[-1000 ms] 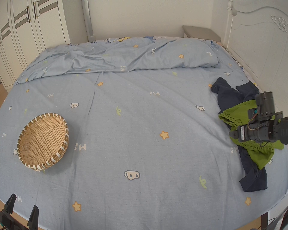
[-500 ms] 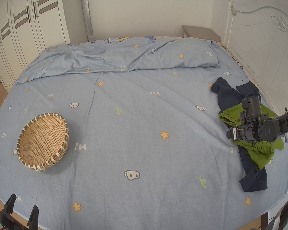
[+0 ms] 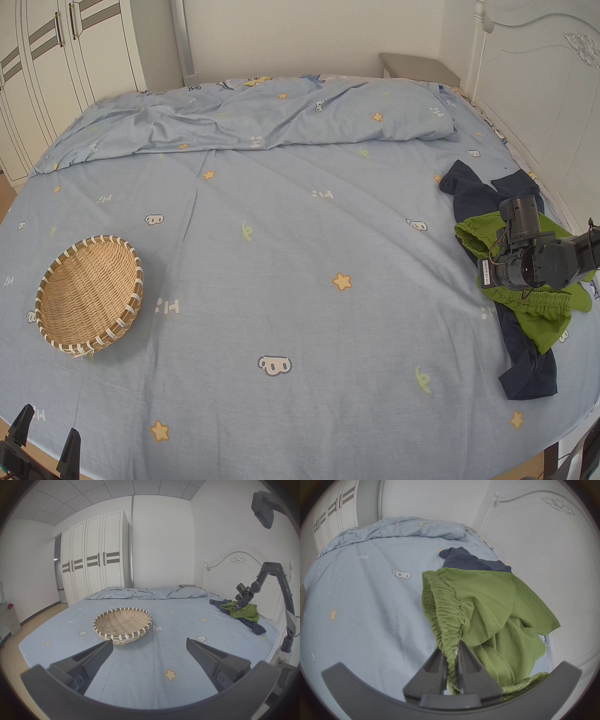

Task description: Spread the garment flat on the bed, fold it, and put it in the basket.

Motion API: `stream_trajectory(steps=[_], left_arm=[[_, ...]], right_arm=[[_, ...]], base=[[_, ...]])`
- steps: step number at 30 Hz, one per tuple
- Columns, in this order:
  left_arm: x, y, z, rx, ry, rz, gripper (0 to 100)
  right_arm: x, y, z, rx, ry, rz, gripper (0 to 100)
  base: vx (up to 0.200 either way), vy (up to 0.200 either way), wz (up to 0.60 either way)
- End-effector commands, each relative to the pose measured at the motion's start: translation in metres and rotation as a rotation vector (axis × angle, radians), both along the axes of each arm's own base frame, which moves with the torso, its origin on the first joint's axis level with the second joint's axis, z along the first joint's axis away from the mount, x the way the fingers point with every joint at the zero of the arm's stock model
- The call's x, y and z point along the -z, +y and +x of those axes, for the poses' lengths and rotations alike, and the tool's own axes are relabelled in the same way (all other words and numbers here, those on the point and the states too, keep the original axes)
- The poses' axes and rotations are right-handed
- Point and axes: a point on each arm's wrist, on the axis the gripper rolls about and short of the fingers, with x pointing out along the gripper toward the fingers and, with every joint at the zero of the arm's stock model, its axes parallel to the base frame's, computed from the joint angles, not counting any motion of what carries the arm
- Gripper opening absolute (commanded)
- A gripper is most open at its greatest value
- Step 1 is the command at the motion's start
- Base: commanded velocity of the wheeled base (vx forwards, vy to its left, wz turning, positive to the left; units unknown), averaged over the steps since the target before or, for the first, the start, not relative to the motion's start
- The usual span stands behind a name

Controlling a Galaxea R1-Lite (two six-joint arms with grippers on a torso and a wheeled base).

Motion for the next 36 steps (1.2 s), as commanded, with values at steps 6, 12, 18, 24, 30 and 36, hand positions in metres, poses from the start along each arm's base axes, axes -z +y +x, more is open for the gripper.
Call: stream_trajectory(steps=[6, 12, 18, 24, 30, 36], left_arm=[[0.005, 0.0, 0.0, 0.0, 0.001, 0.0, 100], [0.005, 0.0, 0.0, 0.0, 0.001, 0.0, 100], [0.005, 0.0, 0.0, 0.0, 0.001, 0.0, 100], [0.005, 0.0, 0.0, 0.0, 0.001, 0.0, 100], [0.005, 0.0, 0.0, 0.0, 0.001, 0.0, 100], [0.005, 0.0, 0.0, 0.0, 0.001, 0.0, 100]], right_arm=[[-0.106, 0.001, -0.036, 0.001, -0.148, 0.09, 0], [-0.189, 0.006, -0.089, -0.094, -0.152, 0.429, 0], [-0.227, 0.009, -0.117, -0.17, -0.18, 0.65, 0], [-0.257, 0.013, -0.153, -0.287, -0.254, 0.749, 0], [-0.258, 0.036, -0.172, -0.405, -0.179, 0.867, 0], [-0.215, 0.087, -0.159, -0.49, 0.027, 0.883, 0]], base=[[0.0, 0.0, 0.0], [0.0, 0.0, 0.0], [0.0, 0.0, 0.0], [0.0, 0.0, 0.0], [0.0, 0.0, 0.0], [0.0, 0.0, 0.0]])
